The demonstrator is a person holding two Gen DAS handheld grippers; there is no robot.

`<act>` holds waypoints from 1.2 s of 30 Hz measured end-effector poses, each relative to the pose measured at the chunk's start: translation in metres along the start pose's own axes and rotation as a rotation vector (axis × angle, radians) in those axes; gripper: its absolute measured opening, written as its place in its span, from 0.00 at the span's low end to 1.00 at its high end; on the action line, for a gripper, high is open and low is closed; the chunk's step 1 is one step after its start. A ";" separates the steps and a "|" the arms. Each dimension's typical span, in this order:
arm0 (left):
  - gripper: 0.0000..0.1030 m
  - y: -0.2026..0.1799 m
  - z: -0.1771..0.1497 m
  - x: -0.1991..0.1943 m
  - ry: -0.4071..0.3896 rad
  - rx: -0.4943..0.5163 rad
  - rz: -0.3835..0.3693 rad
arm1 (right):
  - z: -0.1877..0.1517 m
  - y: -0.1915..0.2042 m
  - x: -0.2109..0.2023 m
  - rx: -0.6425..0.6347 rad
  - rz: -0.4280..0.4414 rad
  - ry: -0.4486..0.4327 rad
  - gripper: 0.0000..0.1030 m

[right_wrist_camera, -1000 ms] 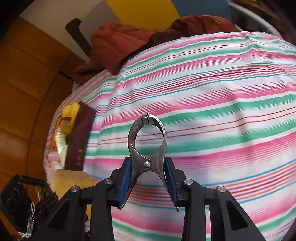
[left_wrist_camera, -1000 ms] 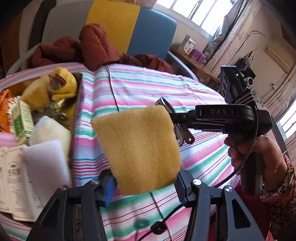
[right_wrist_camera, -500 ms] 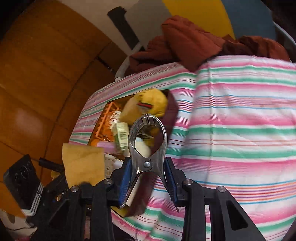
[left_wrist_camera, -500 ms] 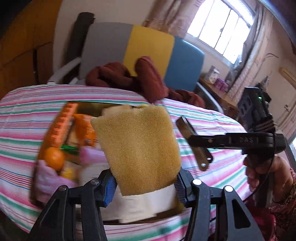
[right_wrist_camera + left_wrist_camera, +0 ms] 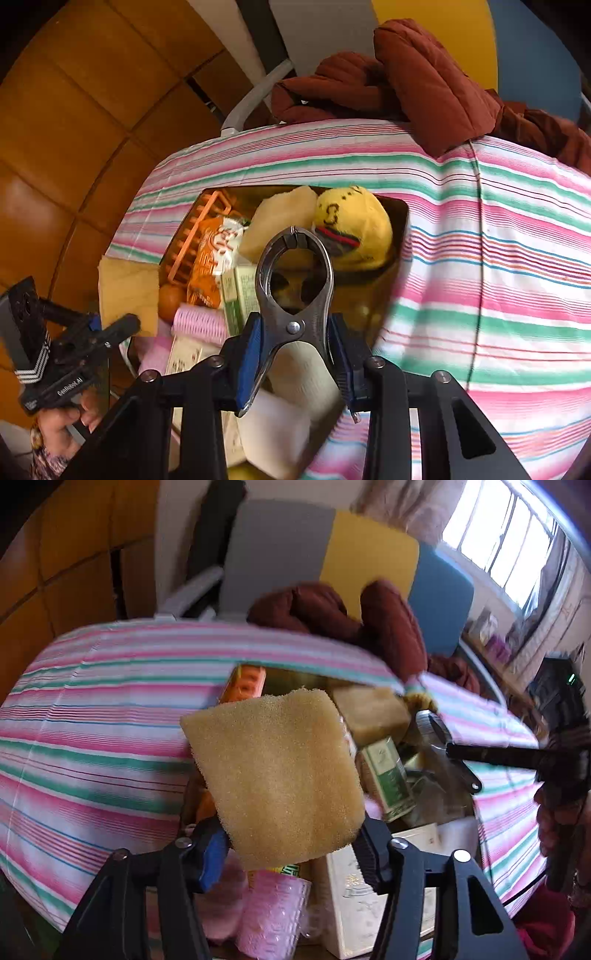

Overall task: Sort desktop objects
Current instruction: 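Carry the yellow sponge and metal clip over the gold tray with both tools, then open both tools to drop the sponge and clip into the tray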

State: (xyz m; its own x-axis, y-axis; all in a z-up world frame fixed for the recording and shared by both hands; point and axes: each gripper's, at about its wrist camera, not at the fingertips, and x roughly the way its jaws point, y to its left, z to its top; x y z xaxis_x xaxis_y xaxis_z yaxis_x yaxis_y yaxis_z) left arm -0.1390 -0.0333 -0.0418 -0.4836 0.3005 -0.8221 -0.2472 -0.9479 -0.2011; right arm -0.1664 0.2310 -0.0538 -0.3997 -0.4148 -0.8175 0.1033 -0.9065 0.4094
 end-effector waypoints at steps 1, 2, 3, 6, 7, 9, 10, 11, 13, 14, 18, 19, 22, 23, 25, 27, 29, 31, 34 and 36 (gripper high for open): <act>0.61 0.000 0.000 0.004 0.024 0.002 0.009 | 0.001 -0.001 0.001 0.021 0.006 -0.014 0.44; 0.62 0.001 -0.002 0.002 0.031 0.000 0.022 | 0.000 -0.002 0.000 0.040 0.017 -0.022 0.49; 0.62 -0.001 -0.003 0.002 0.028 0.003 0.025 | -0.001 -0.003 -0.001 0.051 0.028 -0.030 0.49; 0.63 0.004 -0.010 -0.010 -0.008 -0.019 0.004 | -0.008 0.000 -0.006 0.025 0.017 -0.035 0.49; 0.63 0.009 -0.014 -0.015 -0.025 -0.046 -0.014 | -0.012 0.003 -0.009 -0.001 -0.009 -0.036 0.49; 0.63 0.019 -0.021 -0.027 -0.056 -0.100 -0.062 | -0.017 0.007 -0.012 -0.049 -0.042 -0.034 0.36; 0.63 0.022 -0.023 -0.029 -0.064 -0.114 -0.082 | -0.020 0.008 -0.012 -0.067 -0.067 -0.026 0.33; 0.63 0.024 -0.024 -0.031 -0.068 -0.120 -0.095 | -0.021 0.008 -0.010 -0.073 -0.085 -0.020 0.32; 0.63 0.019 -0.026 -0.029 -0.058 -0.070 -0.073 | -0.020 0.008 -0.002 -0.083 -0.102 -0.005 0.30; 0.63 0.013 -0.023 -0.025 -0.041 -0.032 -0.055 | -0.021 0.008 0.003 -0.087 -0.112 0.003 0.29; 0.65 -0.012 -0.013 -0.012 0.010 0.096 0.033 | -0.026 0.012 0.028 -0.084 -0.097 0.031 0.28; 0.67 -0.012 -0.011 -0.015 -0.007 0.088 0.050 | -0.028 0.012 0.029 -0.071 -0.088 0.024 0.28; 0.81 -0.003 -0.008 -0.031 -0.042 0.040 0.026 | -0.036 0.009 0.016 -0.037 -0.058 -0.022 0.29; 0.81 0.000 -0.007 -0.037 -0.061 0.028 0.023 | -0.039 0.008 0.009 -0.033 -0.050 -0.041 0.35; 0.81 0.008 -0.008 -0.049 -0.095 0.002 0.003 | -0.043 0.007 -0.004 -0.031 -0.056 -0.085 0.50; 0.80 0.017 -0.008 -0.057 -0.139 -0.040 0.000 | -0.044 0.008 -0.012 -0.037 -0.055 -0.108 0.52; 0.64 0.028 -0.005 -0.056 -0.163 -0.087 0.050 | -0.045 0.010 -0.016 -0.046 -0.047 -0.115 0.48; 0.49 0.037 -0.001 -0.052 -0.151 -0.107 0.112 | -0.046 0.016 -0.017 -0.063 -0.046 -0.110 0.38; 0.45 0.039 0.002 -0.036 -0.101 -0.074 0.108 | -0.048 0.025 -0.011 -0.094 -0.084 -0.098 0.32; 0.44 0.026 0.003 -0.029 -0.089 -0.001 0.091 | -0.048 0.027 -0.006 -0.112 -0.108 -0.089 0.30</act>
State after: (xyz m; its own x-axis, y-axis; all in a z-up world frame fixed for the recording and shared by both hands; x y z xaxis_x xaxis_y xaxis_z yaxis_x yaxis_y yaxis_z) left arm -0.1334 -0.0660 -0.0215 -0.5764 0.2212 -0.7866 -0.1976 -0.9718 -0.1285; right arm -0.1172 0.2055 -0.0570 -0.4923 -0.3104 -0.8132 0.1543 -0.9506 0.2694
